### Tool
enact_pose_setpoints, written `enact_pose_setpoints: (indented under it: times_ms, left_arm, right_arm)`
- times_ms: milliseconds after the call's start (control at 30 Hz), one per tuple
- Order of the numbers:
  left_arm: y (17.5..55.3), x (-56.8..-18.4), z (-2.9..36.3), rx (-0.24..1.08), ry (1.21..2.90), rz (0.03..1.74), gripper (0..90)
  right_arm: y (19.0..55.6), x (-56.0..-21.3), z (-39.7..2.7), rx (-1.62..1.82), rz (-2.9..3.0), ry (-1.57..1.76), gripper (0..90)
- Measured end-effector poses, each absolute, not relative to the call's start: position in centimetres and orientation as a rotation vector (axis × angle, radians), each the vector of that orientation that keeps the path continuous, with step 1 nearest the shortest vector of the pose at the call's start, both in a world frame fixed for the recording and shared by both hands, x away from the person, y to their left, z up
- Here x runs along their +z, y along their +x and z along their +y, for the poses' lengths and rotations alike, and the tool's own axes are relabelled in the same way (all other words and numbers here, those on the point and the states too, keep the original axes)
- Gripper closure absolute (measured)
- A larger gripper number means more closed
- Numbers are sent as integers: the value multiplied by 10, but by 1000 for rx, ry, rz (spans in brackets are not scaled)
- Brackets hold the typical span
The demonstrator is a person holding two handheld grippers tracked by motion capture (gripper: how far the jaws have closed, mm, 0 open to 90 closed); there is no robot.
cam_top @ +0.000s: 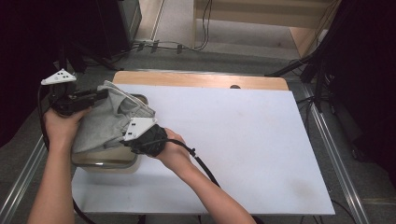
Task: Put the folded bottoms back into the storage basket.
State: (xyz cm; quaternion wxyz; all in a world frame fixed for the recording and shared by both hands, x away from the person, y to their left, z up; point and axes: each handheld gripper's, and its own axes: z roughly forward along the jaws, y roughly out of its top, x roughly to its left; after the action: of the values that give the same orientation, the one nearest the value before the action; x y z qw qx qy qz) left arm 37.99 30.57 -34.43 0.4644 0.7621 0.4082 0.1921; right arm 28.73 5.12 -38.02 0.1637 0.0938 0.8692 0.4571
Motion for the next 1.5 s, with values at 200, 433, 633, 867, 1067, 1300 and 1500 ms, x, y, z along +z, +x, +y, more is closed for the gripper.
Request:
enact_pose_setpoints:
  times_ms: [200,433,633,867,1067,1300,1500]
  left_arm:
    - [381,-345,314,474,1867,1023,751]
    - [382,-350,319,481,1866,1038,751]
    - [380,-347,324,508,1859,1051,751]
    - [379,-342,325,524,1849,1045,751]
    - [378,-342,331,533,1832,1066,751]
    - [378,-341,336,541,1823,1075,751]
    - [379,-343,338,541,1831,1082,751]
  right_arm:
    - [289,-382,62,1305,2488,266,750]
    - [291,-387,69,1295,2506,267,749]
    - [293,-387,71,1298,2505,271,750]
    - [295,-381,69,1303,2489,275,749]
    - [296,-381,71,1285,2484,264,749]
    - [296,-378,76,1260,2479,248,749]
    - [298,-379,77,1256,2486,252,749]
